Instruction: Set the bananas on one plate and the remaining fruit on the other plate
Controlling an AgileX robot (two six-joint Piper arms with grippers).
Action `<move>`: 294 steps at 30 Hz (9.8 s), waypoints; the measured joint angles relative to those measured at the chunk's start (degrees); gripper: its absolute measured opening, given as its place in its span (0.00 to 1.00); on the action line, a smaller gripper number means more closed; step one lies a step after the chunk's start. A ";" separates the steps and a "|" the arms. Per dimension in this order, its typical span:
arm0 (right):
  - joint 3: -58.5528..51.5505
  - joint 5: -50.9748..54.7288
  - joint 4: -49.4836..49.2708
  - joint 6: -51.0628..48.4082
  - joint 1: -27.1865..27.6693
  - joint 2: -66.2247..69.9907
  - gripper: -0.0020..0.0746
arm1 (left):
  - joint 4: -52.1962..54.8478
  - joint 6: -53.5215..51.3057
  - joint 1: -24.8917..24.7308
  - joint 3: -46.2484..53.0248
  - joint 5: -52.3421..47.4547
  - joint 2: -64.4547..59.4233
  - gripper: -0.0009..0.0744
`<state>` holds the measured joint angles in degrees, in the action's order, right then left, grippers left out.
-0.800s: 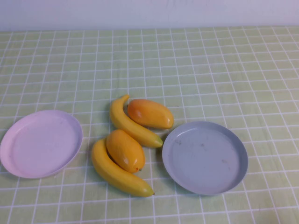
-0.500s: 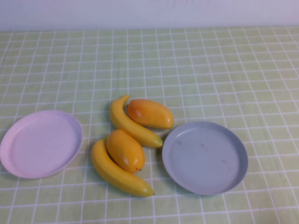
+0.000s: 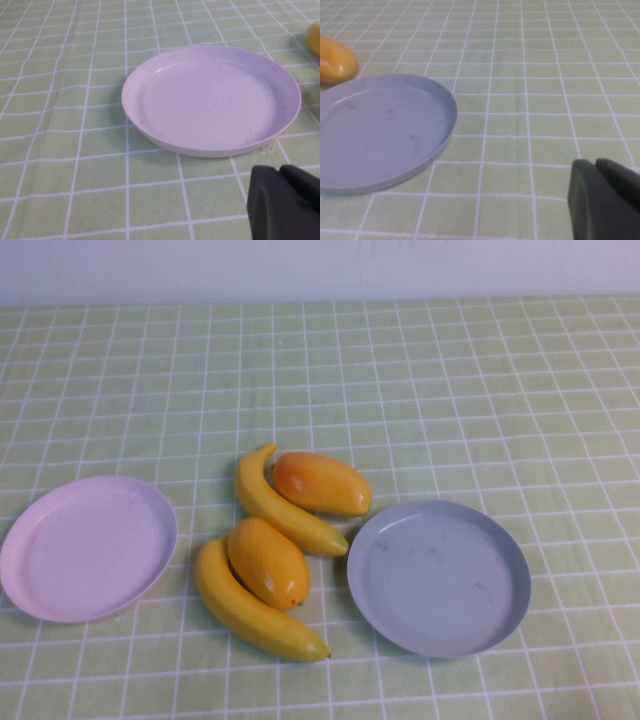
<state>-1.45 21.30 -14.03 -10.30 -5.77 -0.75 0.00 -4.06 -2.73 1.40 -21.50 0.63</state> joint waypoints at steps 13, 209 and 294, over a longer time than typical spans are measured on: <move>0.00 0.00 0.00 0.00 0.00 0.00 0.01 | -21.17 0.89 0.00 0.00 4.17 0.00 0.01; 0.00 0.00 0.00 0.00 0.00 0.00 0.01 | -9.39 -73.92 -28.54 -82.96 -8.55 -111.46 0.60; 0.00 0.00 0.00 0.00 0.00 0.00 0.01 | 10.09 10.31 -17.06 -73.85 -39.73 -97.12 0.54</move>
<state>-1.45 21.30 -14.03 -10.30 -5.77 -0.75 10.09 6.25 -19.79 -72.44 -61.22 -96.49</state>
